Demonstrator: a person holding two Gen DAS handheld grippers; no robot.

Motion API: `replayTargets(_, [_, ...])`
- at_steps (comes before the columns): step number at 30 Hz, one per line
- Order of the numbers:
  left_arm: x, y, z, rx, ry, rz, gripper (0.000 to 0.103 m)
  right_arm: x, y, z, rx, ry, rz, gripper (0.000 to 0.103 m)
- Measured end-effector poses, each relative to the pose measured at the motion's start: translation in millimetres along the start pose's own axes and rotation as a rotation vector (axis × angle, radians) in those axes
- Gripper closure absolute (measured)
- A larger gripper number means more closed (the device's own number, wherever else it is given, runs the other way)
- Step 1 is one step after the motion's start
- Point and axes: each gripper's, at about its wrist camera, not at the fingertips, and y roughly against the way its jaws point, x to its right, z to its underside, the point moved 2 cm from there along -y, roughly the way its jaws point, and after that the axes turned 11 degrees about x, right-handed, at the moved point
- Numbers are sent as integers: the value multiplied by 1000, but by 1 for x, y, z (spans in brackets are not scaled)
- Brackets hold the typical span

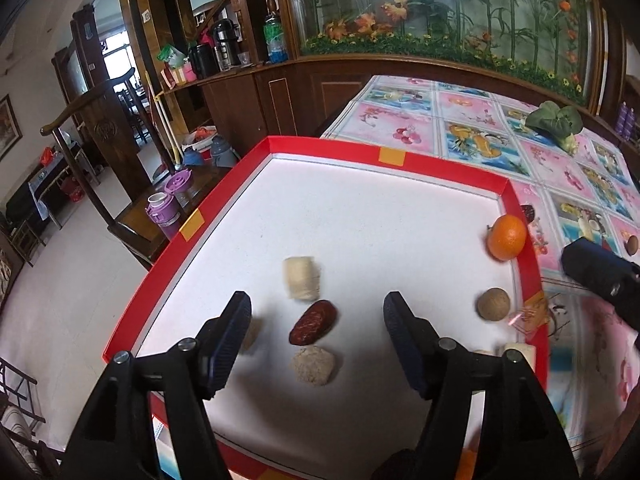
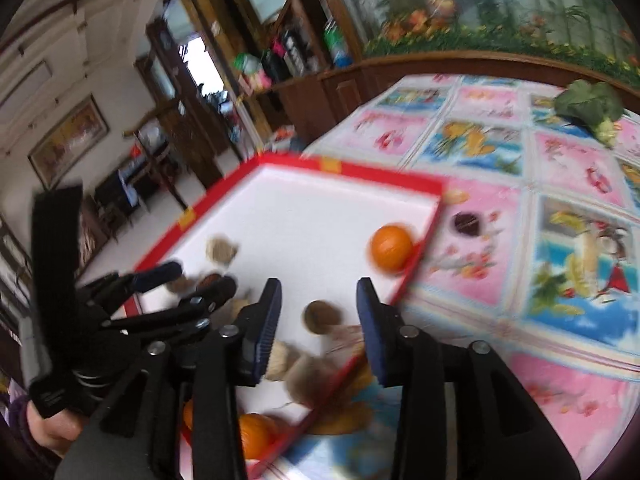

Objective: Organize fruits
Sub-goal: 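Open both tools to drop the fruit and pastry into the tray, then grasp a brown round fruit with the right tool while the left tool grasps a dark red date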

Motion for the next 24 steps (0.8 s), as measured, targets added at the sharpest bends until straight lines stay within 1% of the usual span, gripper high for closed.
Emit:
replayTargets(2, [5,4,-4,10,-4,15,34,17,13,-6,40,-25,17,57])
replayTargets(3, [8,6,-5,15,-8,21,34,29,22,-8,59,-36,41,56])
replayTargets(6, [20,15,-12,36,-15,57,34,63,39,-11,79,-69,107,55])
replayTargets(9, [36,23,-17,50,-39,99,30,97,56,-13,88,-126,165,55])
replayTargets(12, [52,29,-19,55,-68,125,30,125,73,-17,108,-152,223,55])
replayTargets(17, [77,31,-17,48,-126,164,30,158,101,-15,119,-179,290,55])
replayTargets(19, [84,31,-16,43,-137,170,30,174,112,-13,117,-181,339,54])
replayTargets(24, [98,28,-22,40,-166,197,30,209,123,-14,121,-213,423,54])
